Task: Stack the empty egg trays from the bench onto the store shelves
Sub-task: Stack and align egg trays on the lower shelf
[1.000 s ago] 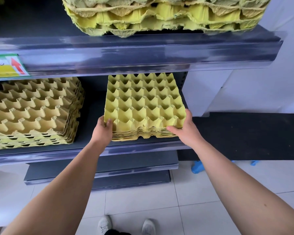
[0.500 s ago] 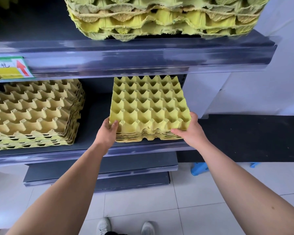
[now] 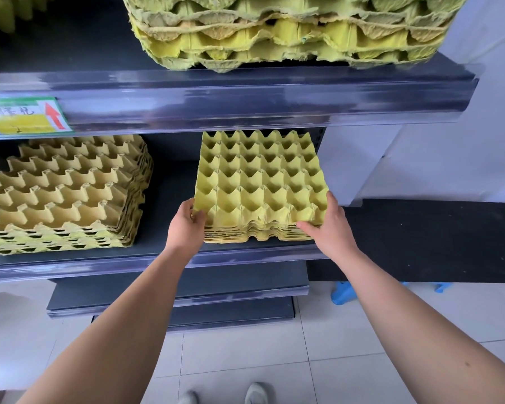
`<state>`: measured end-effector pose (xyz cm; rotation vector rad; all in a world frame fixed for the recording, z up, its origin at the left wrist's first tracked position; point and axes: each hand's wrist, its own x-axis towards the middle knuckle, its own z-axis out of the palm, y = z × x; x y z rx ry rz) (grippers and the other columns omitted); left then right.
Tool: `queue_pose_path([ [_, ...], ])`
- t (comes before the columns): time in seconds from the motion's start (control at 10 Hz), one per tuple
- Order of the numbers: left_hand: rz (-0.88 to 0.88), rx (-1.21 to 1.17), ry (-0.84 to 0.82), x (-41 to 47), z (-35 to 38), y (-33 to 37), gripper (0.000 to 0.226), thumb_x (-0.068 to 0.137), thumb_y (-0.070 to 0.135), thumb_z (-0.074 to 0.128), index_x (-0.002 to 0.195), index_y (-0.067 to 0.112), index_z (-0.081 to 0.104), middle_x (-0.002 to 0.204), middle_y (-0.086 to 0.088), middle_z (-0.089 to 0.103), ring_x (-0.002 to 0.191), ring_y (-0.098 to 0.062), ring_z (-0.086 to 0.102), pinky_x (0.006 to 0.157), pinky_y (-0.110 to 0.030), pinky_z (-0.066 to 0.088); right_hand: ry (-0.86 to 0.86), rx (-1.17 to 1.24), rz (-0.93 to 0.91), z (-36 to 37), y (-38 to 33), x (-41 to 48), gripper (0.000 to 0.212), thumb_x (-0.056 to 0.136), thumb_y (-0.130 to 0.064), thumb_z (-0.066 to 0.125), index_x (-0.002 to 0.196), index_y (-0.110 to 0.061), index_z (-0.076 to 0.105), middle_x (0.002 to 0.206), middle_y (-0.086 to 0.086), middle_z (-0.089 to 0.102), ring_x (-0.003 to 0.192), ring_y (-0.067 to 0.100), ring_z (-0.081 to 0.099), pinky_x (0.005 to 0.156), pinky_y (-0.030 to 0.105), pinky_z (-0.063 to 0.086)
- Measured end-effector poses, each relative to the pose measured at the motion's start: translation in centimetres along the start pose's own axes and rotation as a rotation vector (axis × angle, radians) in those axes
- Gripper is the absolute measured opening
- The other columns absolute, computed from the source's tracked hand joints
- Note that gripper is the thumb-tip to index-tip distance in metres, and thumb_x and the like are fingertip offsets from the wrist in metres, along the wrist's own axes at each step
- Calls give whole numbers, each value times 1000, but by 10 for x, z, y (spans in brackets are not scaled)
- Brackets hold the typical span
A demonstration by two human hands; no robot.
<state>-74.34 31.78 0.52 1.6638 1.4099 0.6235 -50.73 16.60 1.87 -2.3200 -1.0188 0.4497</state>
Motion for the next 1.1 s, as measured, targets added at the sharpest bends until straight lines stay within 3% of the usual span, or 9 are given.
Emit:
queue_pose_path([
  [0.3,8,46,-72,1,-8,2,35,100,25,42,134,18,44,88,11,57,69,-9,54,53,-25,40,-32,-119,90,-2,-10,3,96,82,-44,68,149,-17,6,145,19,30,118,34,50,87,37,44],
  [0.4,27,89,-114,-1,-14,4,34,100,26,39,133,18,46,99,3,60,69,-7,52,50,-23,35,0,-159,136,3,-17,1,79,84,-39,66,143,-9,24,139,19,29,109,34,55,84,35,44],
  [0.5,54,124,-162,-3,-21,3,27,99,25,37,118,16,55,92,-1,63,63,-12,51,48,-26,33,66,-230,128,14,-23,-9,66,88,-38,60,141,-9,31,146,19,15,117,37,49,94,37,45],
  [0.6,106,167,-218,-7,-25,-1,21,99,22,38,102,14,56,78,-1,58,56,-14,46,47,-26,30,74,-216,125,20,-24,-19,70,92,-38,54,148,-14,19,153,19,-3,129,39,40,105,39,38],
  [0.7,137,168,-200,-9,-25,-2,21,99,22,39,103,14,58,80,1,60,59,-13,49,49,-26,32,57,-215,112,16,-25,-19,72,93,-36,55,149,-13,17,154,21,-6,128,37,44,105,36,39],
  [0.8,122,157,-158,-9,-21,-2,23,100,20,39,107,14,60,79,1,59,62,-11,49,49,-24,32,49,-229,95,12,-24,-17,72,92,-35,56,149,-13,18,153,21,-2,122,36,50,102,35,41],
  [1.0,94,209,-202,-10,-24,3,23,100,22,38,109,16,58,81,-3,60,59,-16,49,49,-27,34,-4,-281,94,9,-20,-16,76,91,-32,59,149,-16,14,155,22,-6,131,39,38,104,38,40],
  [1.1,105,284,-269,-21,-35,0,21,97,24,39,103,15,57,77,-6,59,54,-18,44,48,-26,37,0,-380,80,4,-25,-23,71,89,-35,59,146,-14,22,150,23,15,126,39,41,97,41,43],
])
